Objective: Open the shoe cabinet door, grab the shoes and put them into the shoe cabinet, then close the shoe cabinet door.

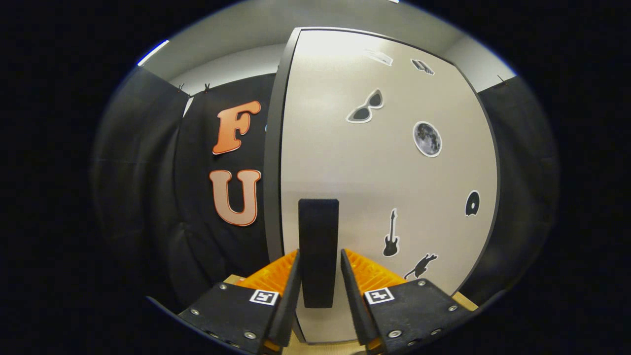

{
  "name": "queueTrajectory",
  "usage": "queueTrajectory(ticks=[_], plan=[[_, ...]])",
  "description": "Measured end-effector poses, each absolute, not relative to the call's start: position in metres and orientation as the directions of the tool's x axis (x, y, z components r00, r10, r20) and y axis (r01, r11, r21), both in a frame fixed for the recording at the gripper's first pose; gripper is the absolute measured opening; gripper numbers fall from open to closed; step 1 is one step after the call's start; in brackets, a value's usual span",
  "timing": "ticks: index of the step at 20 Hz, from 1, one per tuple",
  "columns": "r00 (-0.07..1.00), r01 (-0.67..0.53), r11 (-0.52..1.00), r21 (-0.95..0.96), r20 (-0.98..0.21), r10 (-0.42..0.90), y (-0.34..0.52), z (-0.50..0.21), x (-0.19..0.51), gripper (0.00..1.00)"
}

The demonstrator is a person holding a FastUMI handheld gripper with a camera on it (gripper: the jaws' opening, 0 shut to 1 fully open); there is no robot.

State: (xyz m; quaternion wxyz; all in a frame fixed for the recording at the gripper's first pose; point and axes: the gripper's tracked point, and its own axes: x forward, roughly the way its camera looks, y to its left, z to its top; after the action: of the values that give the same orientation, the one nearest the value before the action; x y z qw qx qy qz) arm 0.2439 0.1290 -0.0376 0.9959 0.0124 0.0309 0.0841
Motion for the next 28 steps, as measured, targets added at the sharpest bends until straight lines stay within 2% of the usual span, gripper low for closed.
queueTrajectory(ticks=[1,7,16,22,28], plan=[[0.984,-0.165,0.986,0.035,-0.06,0.167,0.129,-0.038,0.245,0.38],[0.982,-0.16,0.986,0.041,-0.09,0.163,0.125,-0.038,0.236,0.33],[0.987,-0.128,0.991,0.042,-0.097,0.131,0.096,-0.032,0.179,0.33],[0.99,-0.083,0.996,0.041,-0.111,0.087,0.03,-0.035,0.108,0.33],[0.99,-0.056,0.996,0.063,-0.127,0.064,-0.001,-0.033,0.076,0.33]])
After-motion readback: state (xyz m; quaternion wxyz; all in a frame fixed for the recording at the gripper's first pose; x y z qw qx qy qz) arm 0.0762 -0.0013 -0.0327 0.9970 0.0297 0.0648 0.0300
